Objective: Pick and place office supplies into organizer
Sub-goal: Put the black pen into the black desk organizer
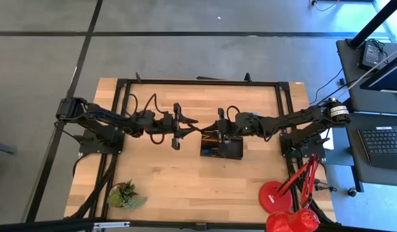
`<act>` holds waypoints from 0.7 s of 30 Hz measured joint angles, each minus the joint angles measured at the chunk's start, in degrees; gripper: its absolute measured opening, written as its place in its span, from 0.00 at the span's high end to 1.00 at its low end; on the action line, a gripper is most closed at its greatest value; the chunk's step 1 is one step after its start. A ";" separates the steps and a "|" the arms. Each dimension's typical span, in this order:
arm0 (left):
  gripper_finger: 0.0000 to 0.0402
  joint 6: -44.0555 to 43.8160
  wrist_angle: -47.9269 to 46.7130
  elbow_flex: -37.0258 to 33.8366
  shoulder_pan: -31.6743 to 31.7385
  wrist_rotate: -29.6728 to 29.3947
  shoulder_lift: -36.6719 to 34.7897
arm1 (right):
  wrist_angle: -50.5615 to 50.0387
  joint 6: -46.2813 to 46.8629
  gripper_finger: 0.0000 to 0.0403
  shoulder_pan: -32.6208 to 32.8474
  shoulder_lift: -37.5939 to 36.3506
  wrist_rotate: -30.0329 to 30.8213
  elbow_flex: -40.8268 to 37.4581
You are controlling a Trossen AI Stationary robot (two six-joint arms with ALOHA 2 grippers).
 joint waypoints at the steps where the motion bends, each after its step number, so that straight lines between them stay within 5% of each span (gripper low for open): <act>1: 0.72 0.00 -0.39 0.00 -0.02 0.01 0.00 | 0.00 0.00 0.91 0.00 0.00 0.00 0.00; 12: 0.91 -0.07 -1.74 0.00 -0.07 0.16 -0.02 | -0.12 -0.44 0.90 -0.03 0.00 0.22 0.00; 21: 0.92 -0.04 -2.77 -0.04 -0.04 0.07 -0.02 | -1.60 1.21 0.77 -0.02 -0.04 -0.07 0.00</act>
